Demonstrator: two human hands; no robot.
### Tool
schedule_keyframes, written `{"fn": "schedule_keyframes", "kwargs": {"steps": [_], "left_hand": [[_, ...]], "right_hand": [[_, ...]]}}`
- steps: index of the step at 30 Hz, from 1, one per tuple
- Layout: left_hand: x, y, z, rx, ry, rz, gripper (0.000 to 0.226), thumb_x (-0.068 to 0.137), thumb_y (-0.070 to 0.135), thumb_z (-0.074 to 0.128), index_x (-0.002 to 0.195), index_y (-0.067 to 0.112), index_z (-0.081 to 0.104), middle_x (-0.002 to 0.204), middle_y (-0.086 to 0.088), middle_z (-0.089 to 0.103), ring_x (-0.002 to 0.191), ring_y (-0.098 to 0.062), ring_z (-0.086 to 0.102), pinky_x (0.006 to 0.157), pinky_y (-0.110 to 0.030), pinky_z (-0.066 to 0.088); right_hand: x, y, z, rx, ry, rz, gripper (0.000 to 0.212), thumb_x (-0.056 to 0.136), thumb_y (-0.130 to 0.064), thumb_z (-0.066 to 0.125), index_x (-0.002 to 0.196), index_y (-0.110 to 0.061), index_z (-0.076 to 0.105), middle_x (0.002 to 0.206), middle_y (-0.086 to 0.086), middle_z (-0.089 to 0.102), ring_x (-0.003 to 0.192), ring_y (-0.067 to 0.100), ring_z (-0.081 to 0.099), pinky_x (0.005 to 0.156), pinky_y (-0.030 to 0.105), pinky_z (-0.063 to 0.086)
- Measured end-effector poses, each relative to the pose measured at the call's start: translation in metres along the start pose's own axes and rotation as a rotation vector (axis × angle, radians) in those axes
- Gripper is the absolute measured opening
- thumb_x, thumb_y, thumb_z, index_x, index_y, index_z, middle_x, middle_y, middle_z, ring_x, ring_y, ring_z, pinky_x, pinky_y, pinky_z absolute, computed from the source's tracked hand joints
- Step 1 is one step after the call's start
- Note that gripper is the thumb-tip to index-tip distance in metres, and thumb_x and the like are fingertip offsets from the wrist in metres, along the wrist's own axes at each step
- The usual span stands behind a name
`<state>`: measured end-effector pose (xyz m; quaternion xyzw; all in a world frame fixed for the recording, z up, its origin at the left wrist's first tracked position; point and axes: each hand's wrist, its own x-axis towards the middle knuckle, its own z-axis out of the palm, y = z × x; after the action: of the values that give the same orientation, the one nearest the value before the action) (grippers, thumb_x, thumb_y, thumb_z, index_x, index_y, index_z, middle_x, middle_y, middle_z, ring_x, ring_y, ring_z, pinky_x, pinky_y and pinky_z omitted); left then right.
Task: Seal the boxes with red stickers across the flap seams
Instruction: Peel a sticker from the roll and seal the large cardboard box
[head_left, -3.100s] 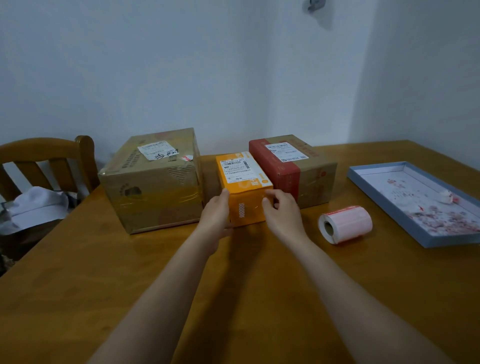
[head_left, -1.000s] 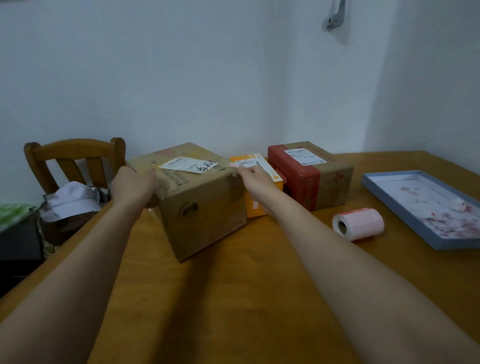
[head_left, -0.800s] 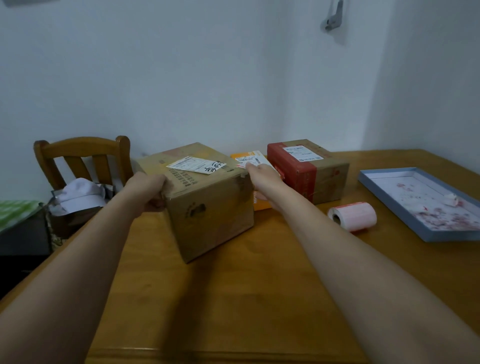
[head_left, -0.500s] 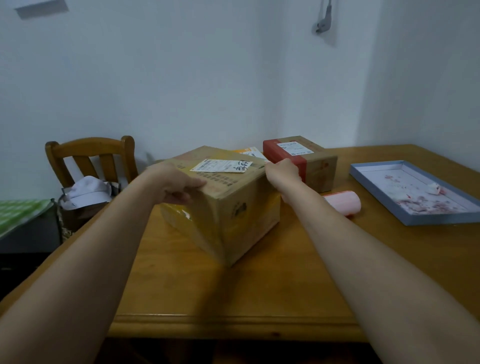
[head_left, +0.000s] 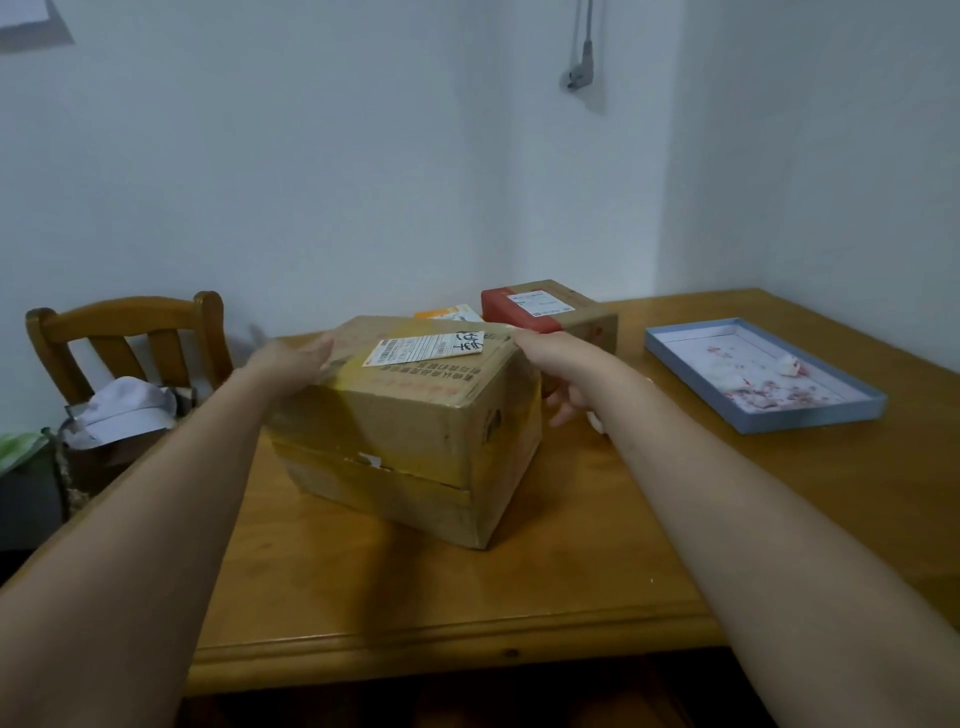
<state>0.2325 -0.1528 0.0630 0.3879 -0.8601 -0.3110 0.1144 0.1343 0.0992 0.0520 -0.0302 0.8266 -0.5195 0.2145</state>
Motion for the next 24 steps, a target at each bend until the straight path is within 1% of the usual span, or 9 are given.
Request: {"fn": "schedule_keyframes", "kwargs": {"steps": [2, 4, 8, 10, 13, 16, 19, 22, 24], "left_hand": [[0.019, -0.009, 0.005, 0.009, 0.017, -0.039, 0.128, 0.055, 0.096, 0.036, 0.143, 0.003, 0.037, 0.146, -0.021, 0.039, 0.134, -0.042, 0.037, 0.108, -0.055, 0.035], [0.03, -0.013, 0.006, -0.051, 0.017, -0.083, 0.116, 0.069, 0.09, 0.036, 0.146, 0.004, 0.034, 0.149, -0.02, 0.036, 0.137, -0.04, 0.032, 0.111, -0.055, 0.032], [-0.01, 0.007, -0.004, -0.209, -0.031, -0.129, 0.084, 0.093, 0.065, 0.037, 0.147, 0.001, 0.027, 0.148, -0.019, 0.036, 0.135, -0.038, 0.035, 0.11, -0.048, 0.031], [-0.009, 0.007, 0.0, -0.269, 0.002, -0.141, 0.078, 0.095, 0.063, 0.037, 0.146, 0.004, 0.03, 0.143, -0.019, 0.041, 0.128, -0.038, 0.041, 0.105, -0.047, 0.035], [-0.003, 0.005, -0.002, -0.413, 0.075, -0.159, 0.08, 0.088, 0.07, 0.039, 0.142, 0.012, 0.036, 0.136, -0.014, 0.047, 0.118, -0.034, 0.048, 0.102, -0.049, 0.042], [-0.006, 0.013, -0.003, -0.522, 0.128, -0.205, 0.069, 0.096, 0.059, 0.03, 0.143, 0.009, 0.035, 0.135, -0.005, 0.045, 0.124, -0.03, 0.044, 0.104, -0.043, 0.038], [-0.01, 0.018, -0.002, -0.542, 0.105, -0.213, 0.062, 0.102, 0.052, 0.02, 0.14, 0.006, 0.038, 0.133, -0.009, 0.05, 0.122, -0.027, 0.047, 0.101, -0.039, 0.035], [-0.019, 0.014, -0.001, -0.542, 0.088, -0.16, 0.064, 0.103, 0.052, 0.016, 0.14, 0.006, 0.039, 0.137, -0.013, 0.05, 0.128, -0.028, 0.045, 0.106, -0.039, 0.033], [-0.033, 0.018, -0.002, -0.682, 0.083, -0.189, 0.063, 0.102, 0.053, 0.019, 0.144, 0.008, 0.034, 0.139, -0.011, 0.048, 0.13, -0.027, 0.043, 0.107, -0.038, 0.032]], "right_hand": [[0.001, -0.002, 0.003, -0.009, -0.008, -0.02, 0.06, 0.098, -0.047, 0.037, 0.149, -0.016, 0.027, 0.145, 0.018, 0.041, 0.117, 0.044, 0.052, 0.089, 0.062, 0.048], [0.002, -0.004, 0.005, -0.036, 0.033, -0.035, 0.062, 0.097, -0.045, 0.037, 0.149, -0.013, 0.025, 0.139, 0.017, 0.044, 0.109, 0.043, 0.053, 0.086, 0.059, 0.05], [0.005, -0.005, 0.005, -0.001, 0.079, -0.04, 0.074, 0.093, -0.049, 0.041, 0.151, -0.013, 0.014, 0.131, 0.016, 0.047, 0.113, 0.042, 0.05, 0.086, 0.055, 0.049], [0.006, -0.004, 0.002, 0.012, 0.114, -0.084, 0.076, 0.093, -0.051, 0.039, 0.153, -0.014, 0.009, 0.136, 0.013, 0.045, 0.116, 0.04, 0.048, 0.087, 0.051, 0.048], [0.005, -0.003, -0.005, 0.098, 0.214, -0.168, 0.077, 0.095, -0.053, 0.037, 0.154, -0.016, 0.005, 0.146, 0.009, 0.039, 0.125, 0.033, 0.044, 0.084, 0.04, 0.041], [0.003, -0.006, -0.012, 0.269, 0.317, -0.225, 0.076, 0.093, -0.057, 0.036, 0.151, -0.012, 0.016, 0.143, 0.01, 0.043, 0.121, 0.029, 0.047, 0.089, 0.04, 0.042], [-0.001, -0.007, -0.018, 0.367, 0.41, -0.245, 0.066, 0.097, -0.055, 0.028, 0.144, -0.009, 0.029, 0.139, 0.009, 0.045, 0.11, 0.026, 0.048, 0.08, 0.034, 0.037], [-0.003, -0.006, -0.024, 0.412, 0.437, -0.205, 0.069, 0.098, -0.058, 0.023, 0.147, -0.01, 0.029, 0.146, 0.008, 0.043, 0.123, 0.027, 0.046, 0.087, 0.035, 0.037], [-0.005, -0.007, -0.023, 0.429, 0.383, -0.164, 0.072, 0.096, -0.062, 0.021, 0.147, -0.012, 0.032, 0.146, 0.008, 0.043, 0.128, 0.029, 0.045, 0.096, 0.039, 0.038]]}}
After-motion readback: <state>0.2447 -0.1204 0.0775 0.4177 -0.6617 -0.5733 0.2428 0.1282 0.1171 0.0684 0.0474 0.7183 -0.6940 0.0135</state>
